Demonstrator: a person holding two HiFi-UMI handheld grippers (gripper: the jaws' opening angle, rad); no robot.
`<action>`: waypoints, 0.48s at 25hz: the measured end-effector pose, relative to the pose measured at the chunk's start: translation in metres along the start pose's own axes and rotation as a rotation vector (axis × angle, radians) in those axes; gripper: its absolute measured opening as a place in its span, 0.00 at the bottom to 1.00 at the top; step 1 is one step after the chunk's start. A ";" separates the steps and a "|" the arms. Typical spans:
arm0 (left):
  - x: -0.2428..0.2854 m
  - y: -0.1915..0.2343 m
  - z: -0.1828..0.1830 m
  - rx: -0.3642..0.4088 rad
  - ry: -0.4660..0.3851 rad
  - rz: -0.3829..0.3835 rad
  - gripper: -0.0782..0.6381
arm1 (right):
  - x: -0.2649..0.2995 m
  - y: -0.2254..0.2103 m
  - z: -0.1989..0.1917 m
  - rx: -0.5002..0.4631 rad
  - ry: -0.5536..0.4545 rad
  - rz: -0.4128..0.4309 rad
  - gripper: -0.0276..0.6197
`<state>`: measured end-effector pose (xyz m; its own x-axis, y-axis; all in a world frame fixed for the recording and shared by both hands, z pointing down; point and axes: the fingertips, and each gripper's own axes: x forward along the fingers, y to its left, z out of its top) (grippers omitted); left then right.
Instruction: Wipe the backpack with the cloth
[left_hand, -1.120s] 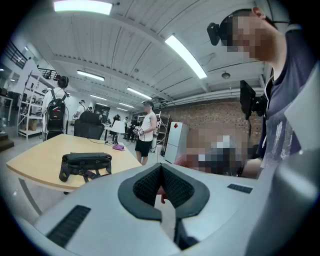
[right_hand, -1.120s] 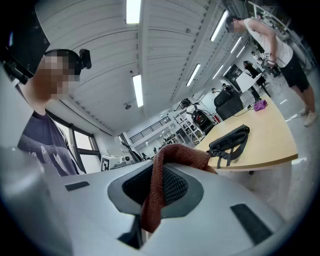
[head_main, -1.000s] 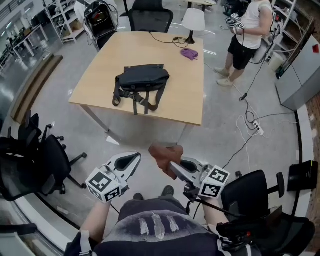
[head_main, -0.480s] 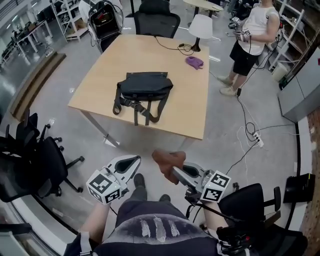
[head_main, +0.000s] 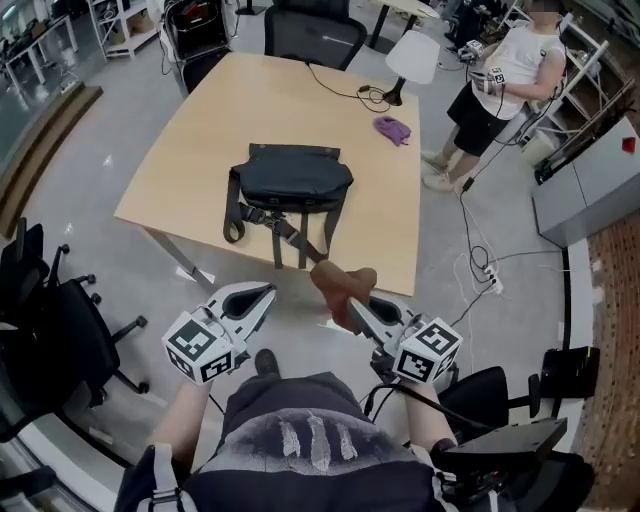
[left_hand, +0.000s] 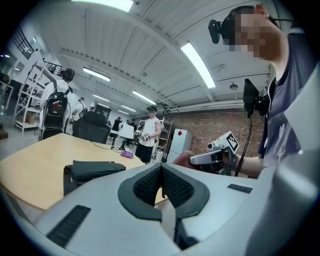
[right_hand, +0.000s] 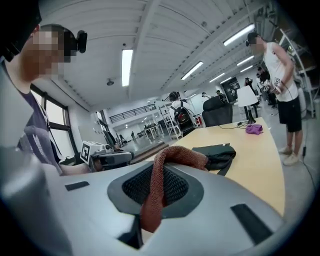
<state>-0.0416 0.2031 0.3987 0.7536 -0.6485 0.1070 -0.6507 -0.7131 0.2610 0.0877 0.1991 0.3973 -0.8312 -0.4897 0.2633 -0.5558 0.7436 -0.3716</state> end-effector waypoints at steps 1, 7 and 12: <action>-0.002 0.013 -0.001 -0.013 0.006 -0.004 0.12 | 0.010 -0.003 0.005 -0.012 0.008 -0.016 0.09; 0.003 0.070 -0.004 -0.064 0.019 0.004 0.12 | 0.048 -0.039 0.015 0.016 0.036 -0.102 0.09; 0.031 0.106 -0.003 -0.074 0.049 0.022 0.12 | 0.066 -0.112 0.023 0.074 0.052 -0.201 0.09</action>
<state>-0.0866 0.1078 0.4325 0.7443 -0.6483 0.1601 -0.6596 -0.6763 0.3280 0.0947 0.0726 0.4356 -0.7026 -0.5994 0.3835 -0.7115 0.5968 -0.3708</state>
